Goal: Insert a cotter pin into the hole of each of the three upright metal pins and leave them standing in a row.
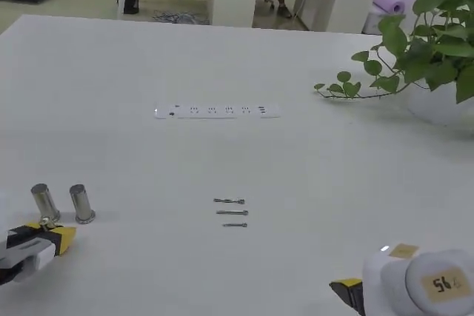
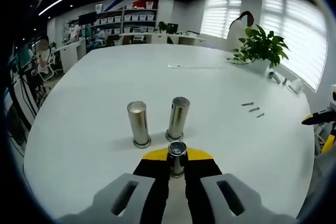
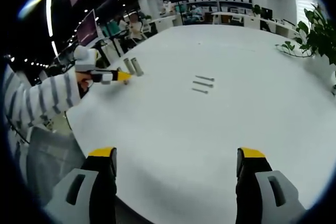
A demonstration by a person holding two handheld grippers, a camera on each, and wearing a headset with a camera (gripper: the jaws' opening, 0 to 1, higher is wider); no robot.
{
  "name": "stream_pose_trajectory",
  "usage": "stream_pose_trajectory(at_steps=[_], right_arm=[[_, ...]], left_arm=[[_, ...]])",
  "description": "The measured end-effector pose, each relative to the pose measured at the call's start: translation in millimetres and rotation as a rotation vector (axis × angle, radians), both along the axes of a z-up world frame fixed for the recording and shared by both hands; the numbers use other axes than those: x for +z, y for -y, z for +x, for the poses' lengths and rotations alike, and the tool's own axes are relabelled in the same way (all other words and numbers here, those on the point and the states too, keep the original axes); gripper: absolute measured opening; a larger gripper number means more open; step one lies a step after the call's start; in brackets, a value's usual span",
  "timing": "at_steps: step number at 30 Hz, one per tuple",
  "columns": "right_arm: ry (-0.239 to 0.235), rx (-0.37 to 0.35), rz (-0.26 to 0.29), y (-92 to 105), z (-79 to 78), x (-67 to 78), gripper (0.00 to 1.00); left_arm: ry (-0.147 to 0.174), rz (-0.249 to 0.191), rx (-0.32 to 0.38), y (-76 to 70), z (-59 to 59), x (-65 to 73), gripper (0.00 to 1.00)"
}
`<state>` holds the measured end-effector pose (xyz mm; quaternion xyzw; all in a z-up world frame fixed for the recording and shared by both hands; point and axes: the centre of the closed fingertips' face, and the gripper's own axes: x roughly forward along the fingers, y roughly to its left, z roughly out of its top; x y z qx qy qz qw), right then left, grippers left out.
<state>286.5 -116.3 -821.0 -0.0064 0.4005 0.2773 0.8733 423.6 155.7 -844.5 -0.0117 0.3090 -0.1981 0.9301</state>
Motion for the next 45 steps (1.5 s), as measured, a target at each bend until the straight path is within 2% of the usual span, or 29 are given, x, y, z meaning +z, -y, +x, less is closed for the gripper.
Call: stream_pose_trajectory(at_steps=[4,7,11,17,18,19,23,27,34,42,45], right_arm=[[0.003,0.001,0.003,0.2,0.4,1.0,0.96],[0.006,0.003,0.006,-0.8,0.7,1.7,0.96],[0.01,0.009,0.01,-2.5,0.5,2.6,0.96],[0.011,0.021,0.012,-4.9,-2.6,3.2,0.96],[0.012,0.023,0.013,-5.5,-3.2,3.6,0.96],[0.013,0.024,0.013,-5.9,-3.7,3.8,0.96],[0.013,0.034,0.016,-8.3,-5.5,4.0,0.95],[0.014,0.042,0.016,-10.6,-6.7,4.8,0.95],[0.009,0.052,0.017,-13.9,-8.9,4.1,0.95],[0.004,0.061,0.013,-16.5,-11.1,1.8,0.95],[0.011,0.061,0.021,-17.8,-10.9,3.9,0.95]], left_arm=[[0.027,0.003,-0.025,5.0,-3.2,9.0,0.08],[0.036,-0.004,-0.04,8.3,-4.8,15.7,0.08],[0.041,-0.076,-0.05,14.9,-9.2,28.4,0.08],[0.077,-0.07,-0.11,21.2,-17.4,50.4,0.08],[0.081,-0.047,-0.151,23.1,-20.2,52.9,0.08],[0.078,-0.052,-0.166,25.5,-22.4,54.8,0.08],[0.105,-0.056,-0.248,36.8,-31.5,69.0,0.08],[0.126,-0.031,-0.331,47.4,-40.8,77.9,0.08],[0.131,-0.031,-0.419,65.5,-54.0,79.7,0.08],[0.127,-0.007,-0.516,90.1,-68.2,68.8,0.08],[0.126,-0.027,-0.528,96.5,-71.3,67.0,0.08]])
